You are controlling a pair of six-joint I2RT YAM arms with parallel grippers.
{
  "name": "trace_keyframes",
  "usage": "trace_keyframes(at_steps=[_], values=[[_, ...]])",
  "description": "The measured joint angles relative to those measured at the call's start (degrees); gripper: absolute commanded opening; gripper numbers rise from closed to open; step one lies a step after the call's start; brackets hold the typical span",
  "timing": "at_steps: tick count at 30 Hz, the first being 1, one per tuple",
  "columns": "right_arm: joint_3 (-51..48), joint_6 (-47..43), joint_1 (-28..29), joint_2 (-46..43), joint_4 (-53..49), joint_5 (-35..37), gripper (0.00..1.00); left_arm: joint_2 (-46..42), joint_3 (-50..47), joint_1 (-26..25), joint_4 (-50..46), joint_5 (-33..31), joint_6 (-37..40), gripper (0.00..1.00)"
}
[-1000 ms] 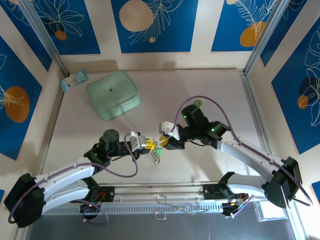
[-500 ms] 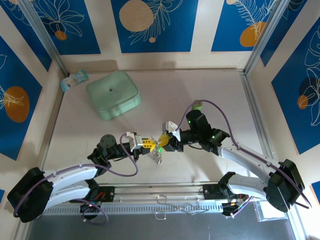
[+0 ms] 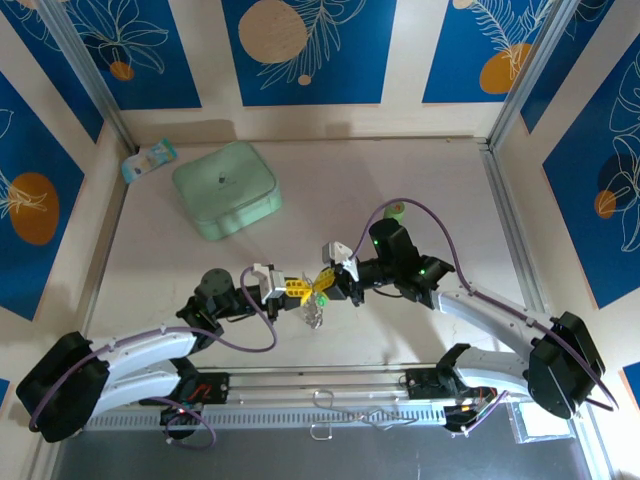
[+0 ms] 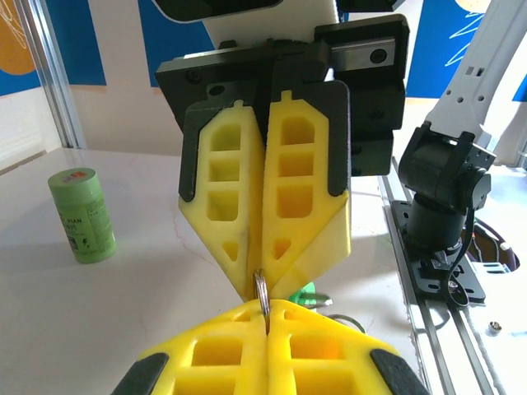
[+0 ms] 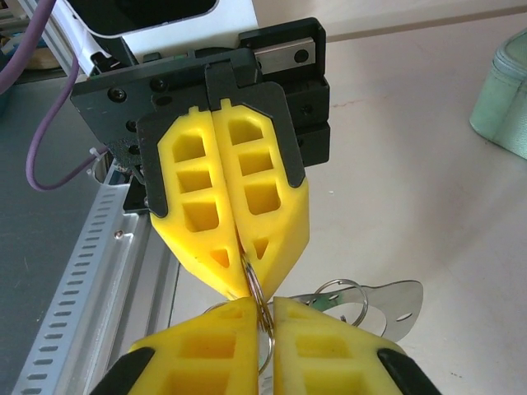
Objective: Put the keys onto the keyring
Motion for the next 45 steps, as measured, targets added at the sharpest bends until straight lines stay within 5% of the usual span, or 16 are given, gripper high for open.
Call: trace_keyframes(at_steps=[3, 7, 10, 24, 29, 34, 45], values=[[0.28, -0.26, -0.02, 0.46, -0.28, -0.33, 0.01, 0.17, -0.02, 0.04, 0.13, 0.09, -0.37, 0.0], [1.38, -1.07, -0.11, 1.07, -2.14, -0.83, 0.0, 0.11, -0.07, 0.02, 0.13, 0.02, -0.35, 0.19], [2.56, -2.67, 0.11, 1.05, -5.01, -0.76, 0.0, -1.29, 0.07, 0.0, -1.99, -0.37, 0.46, 0.21], [15.04, -16.28, 5.95, 3.76, -24.98, 12.37, 0.0, -5.49, 7.17, -0.02, -24.0, -1.66, 9.07, 0.14], [17.59, -18.75, 8.48, 6.21, -28.37, 17.07, 0.0, -5.42, 7.23, -0.02, -26.56, -1.42, 9.6, 0.0], [15.23, -17.38, 6.67, 4.42, -25.51, 14.82, 0.25, -5.55, 7.3, -0.02, -26.29, -1.42, 9.77, 0.0], [5.16, -8.31, 1.51, -0.66, -14.53, 5.22, 0.37, -4.7, 3.54, -0.02, -15.23, -1.44, 6.01, 0.0]])
